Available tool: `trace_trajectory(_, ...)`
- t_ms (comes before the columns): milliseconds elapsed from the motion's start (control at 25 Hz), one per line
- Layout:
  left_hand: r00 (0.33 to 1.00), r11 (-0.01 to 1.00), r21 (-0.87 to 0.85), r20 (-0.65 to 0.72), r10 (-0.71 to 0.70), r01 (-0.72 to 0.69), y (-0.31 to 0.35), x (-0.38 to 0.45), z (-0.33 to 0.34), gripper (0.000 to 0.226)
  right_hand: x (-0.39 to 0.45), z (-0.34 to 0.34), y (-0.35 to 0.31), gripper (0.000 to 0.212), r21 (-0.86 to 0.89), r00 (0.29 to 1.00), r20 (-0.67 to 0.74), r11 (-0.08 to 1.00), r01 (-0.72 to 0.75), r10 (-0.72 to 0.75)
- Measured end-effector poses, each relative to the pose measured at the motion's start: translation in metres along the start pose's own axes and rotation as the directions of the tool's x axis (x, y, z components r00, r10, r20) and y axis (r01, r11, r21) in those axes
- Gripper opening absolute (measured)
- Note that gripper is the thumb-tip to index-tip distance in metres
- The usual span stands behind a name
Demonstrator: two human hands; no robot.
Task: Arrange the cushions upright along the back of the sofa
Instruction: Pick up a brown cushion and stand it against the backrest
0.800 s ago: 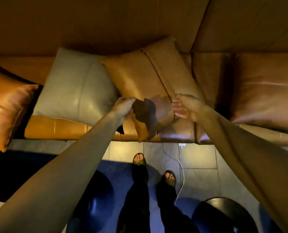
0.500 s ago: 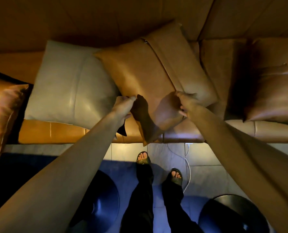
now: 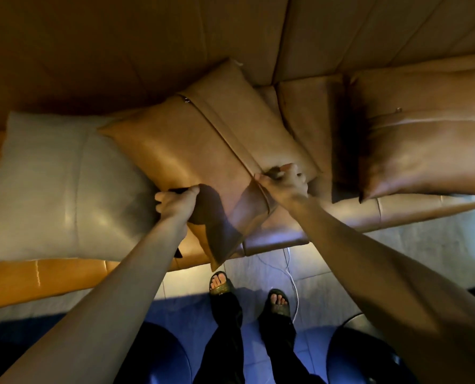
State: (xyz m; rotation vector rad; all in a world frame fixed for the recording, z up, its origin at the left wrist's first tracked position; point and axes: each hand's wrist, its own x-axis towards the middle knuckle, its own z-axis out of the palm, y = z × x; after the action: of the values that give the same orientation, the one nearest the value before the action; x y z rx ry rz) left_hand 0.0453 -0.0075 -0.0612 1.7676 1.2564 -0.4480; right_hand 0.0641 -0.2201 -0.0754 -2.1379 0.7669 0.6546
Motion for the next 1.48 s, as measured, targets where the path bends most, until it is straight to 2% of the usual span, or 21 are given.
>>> trace_trajectory(80, 0.983, 0.98, 0.131, -0.086, 0.162, -0.15, 0.005, -0.014, -0.004, 0.064, 0.006, -0.01, 0.004, 0.07, 0.038, 0.998, -0.033, 0.998, -0.051, 0.052)
trace_trajectory(120, 0.967, 0.964, 0.127, -0.07, 0.243, -0.233, 0.009, -0.021, -0.004, 0.054, 0.009, -0.016, 0.007, 0.066, 0.074, 0.994, -0.056, 0.993, -0.091, 0.096)
trace_trajectory(200, 0.936, 0.934, 0.084, 0.09, 0.339, -0.347, 0.02, -0.037, 0.004, 0.036, 0.016, -0.036, 0.019, 0.062, 0.165, 0.978, -0.113, 0.974, -0.156, 0.176)
trace_trajectory(280, 0.892, 0.905, 0.122, 0.264, 0.367, -0.408, 0.033, -0.054, 0.018, 0.025, 0.026, -0.058, 0.038, 0.063, 0.241, 0.953, -0.166, 0.947, -0.211, 0.254)
trace_trajectory(360, 0.852, 0.883, 0.151, 0.376, 0.365, -0.445, 0.045, -0.069, 0.04, 0.018, 0.038, -0.083, 0.062, 0.065, 0.311, 0.912, -0.232, 0.914, -0.26, 0.338)
trace_trajectory(440, 0.814, 0.874, 0.155, 0.467, 0.346, -0.46, 0.049, -0.087, 0.072, 0.011, 0.051, -0.111, 0.09, 0.065, 0.417, 0.826, -0.334, 0.857, -0.301, 0.453)
trace_trajectory(560, 0.786, 0.881, 0.185, 0.556, 0.272, -0.435, 0.043, -0.117, 0.133, 0.012, 0.064, -0.155, 0.128, 0.07, 0.541, 0.608, -0.472, 0.754, -0.372, 0.638)
trace_trajectory(600, 0.77, 0.881, 0.2, 0.592, 0.24, -0.429, 0.041, -0.129, 0.156, 0.015, 0.066, -0.17, 0.14, 0.073, 0.58, 0.568, -0.468, 0.721, -0.381, 0.677)
trace_trajectory(640, 0.757, 0.885, 0.21, 0.62, 0.209, -0.416, 0.04, -0.141, 0.176, 0.02, 0.07, -0.182, 0.15, 0.076, 0.616, 0.56, -0.437, 0.688, -0.384, 0.704)
trace_trajectory(760, 0.731, 0.903, 0.218, 0.669, 0.138, -0.37, 0.039, -0.169, 0.236, 0.03, 0.089, -0.207, 0.173, 0.088, 0.738, 0.67, -0.26, 0.591, -0.327, 0.696)
trace_trajectory(800, 0.726, 0.9, 0.221, 0.674, 0.137, -0.376, 0.039, -0.175, 0.255, 0.032, 0.098, -0.213, 0.179, 0.094, 0.759, 0.687, -0.234, 0.571, -0.313, 0.688)
trace_trajectory(880, 0.731, 0.895, 0.229, 0.668, 0.141, -0.382, 0.04, -0.182, 0.287, 0.042, 0.113, -0.225, 0.187, 0.1, 0.779, 0.702, -0.205, 0.548, -0.305, 0.682)
trace_trajectory(1000, 0.751, 0.921, 0.222, 0.653, 0.102, -0.318, 0.046, -0.185, 0.315, 0.06, 0.129, -0.237, 0.193, 0.103, 0.801, 0.735, -0.19, 0.535, -0.267, 0.651)
trace_trajectory(1080, 0.763, 0.932, 0.235, 0.644, 0.063, -0.275, 0.049, -0.182, 0.327, 0.071, 0.142, -0.249, 0.201, 0.103, 0.844, 0.739, -0.183, 0.489, -0.221, 0.648)
trace_trajectory(1120, 0.76, 0.942, 0.234, 0.649, 0.032, -0.24, 0.048, -0.18, 0.332, 0.076, 0.146, -0.256, 0.206, 0.105, 0.88, 0.738, -0.155, 0.432, -0.2, 0.657)
trace_trajectory(1240, 0.725, 0.965, 0.226, 0.686, -0.061, -0.133, 0.041, -0.175, 0.347, 0.081, 0.156, -0.275, 0.22, 0.113, 0.98, 0.754, 0.022, 0.134, -0.146, 0.656)
trace_trajectory(1280, 0.727, 0.964, 0.225, 0.685, -0.054, -0.14, 0.039, -0.173, 0.351, 0.079, 0.154, -0.28, 0.224, 0.109, 0.989, 0.765, 0.085, 0.04, -0.143, 0.639)
trace_trajectory(1320, 0.741, 0.961, 0.227, 0.67, -0.037, -0.158, 0.036, -0.173, 0.354, 0.075, 0.152, -0.284, 0.226, 0.096, 0.989, 0.789, 0.116, -0.001, -0.145, 0.603)
trace_trajectory(1400, 0.773, 0.941, 0.259, 0.634, 0.006, -0.22, 0.034, -0.174, 0.359, 0.07, 0.15, -0.295, 0.23, 0.059, 0.986, 0.825, 0.1, 0.056, -0.157, 0.557)
trace_trajectory(1440, 0.786, 0.921, 0.283, 0.617, 0.04, -0.269, 0.035, -0.176, 0.361, 0.071, 0.15, -0.3, 0.23, 0.053, 0.983, 0.835, 0.09, 0.084, -0.16, 0.542)
trace_trajectory(1480, 0.792, 0.899, 0.296, 0.604, 0.085, -0.322, 0.037, -0.176, 0.362, 0.075, 0.151, -0.304, 0.228, 0.059, 0.983, 0.841, 0.076, 0.102, -0.154, 0.535)
